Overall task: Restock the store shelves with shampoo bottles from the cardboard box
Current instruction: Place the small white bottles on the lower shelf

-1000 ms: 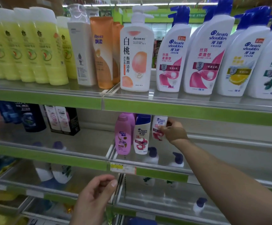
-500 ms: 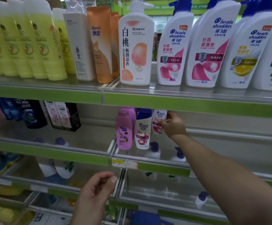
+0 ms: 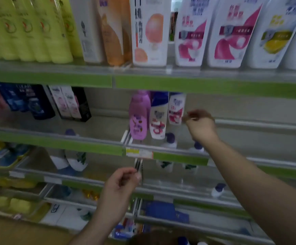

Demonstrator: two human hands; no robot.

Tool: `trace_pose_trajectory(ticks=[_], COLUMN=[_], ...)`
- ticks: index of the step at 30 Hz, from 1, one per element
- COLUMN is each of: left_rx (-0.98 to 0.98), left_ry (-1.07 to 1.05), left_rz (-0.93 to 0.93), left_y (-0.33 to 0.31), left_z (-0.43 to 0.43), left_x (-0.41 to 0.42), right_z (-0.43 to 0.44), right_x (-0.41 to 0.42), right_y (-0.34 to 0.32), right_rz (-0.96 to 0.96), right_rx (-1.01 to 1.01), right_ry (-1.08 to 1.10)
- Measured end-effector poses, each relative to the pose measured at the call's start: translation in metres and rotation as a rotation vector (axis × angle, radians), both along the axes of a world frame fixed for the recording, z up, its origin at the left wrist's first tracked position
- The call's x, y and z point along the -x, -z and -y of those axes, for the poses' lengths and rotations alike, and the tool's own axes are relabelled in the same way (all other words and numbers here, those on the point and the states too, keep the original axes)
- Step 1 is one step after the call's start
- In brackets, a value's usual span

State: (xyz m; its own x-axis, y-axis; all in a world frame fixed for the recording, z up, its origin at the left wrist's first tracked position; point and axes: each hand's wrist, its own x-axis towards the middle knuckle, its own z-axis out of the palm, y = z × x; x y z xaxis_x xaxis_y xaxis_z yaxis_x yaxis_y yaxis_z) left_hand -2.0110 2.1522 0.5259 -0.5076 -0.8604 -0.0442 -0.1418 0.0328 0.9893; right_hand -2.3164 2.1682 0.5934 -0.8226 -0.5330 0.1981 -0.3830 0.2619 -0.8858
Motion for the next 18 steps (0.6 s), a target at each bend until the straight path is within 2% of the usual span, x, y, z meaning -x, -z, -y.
trace_pose_trajectory(ticks=[4, 6, 11, 18], left_rx=[0.008, -0.007, 0.003, 0.015], left_ry=[0.055, 0.078, 0.124, 0.387], left_rz=[0.076, 0.128, 0.345, 0.731], left_y=[0.041, 0.067, 0.152, 0.264], left_z=[-0.01, -0.016, -0.035, -0.077], left_x=[0.008, 0.015, 0.023, 0.014], right_z=[-0.057, -0.086, -0.153, -0.238], right_x=[-0.049, -0.068, -0.088, -0.084], right_y=[0.03, 0.059, 0.163, 0.286], right_rz=[0.095, 0.172, 0.299, 0.458], right_rx=[0.173, 0.176, -0.156, -0.576], right_ry=[-0.142, -0.17, -0.142, -0.012])
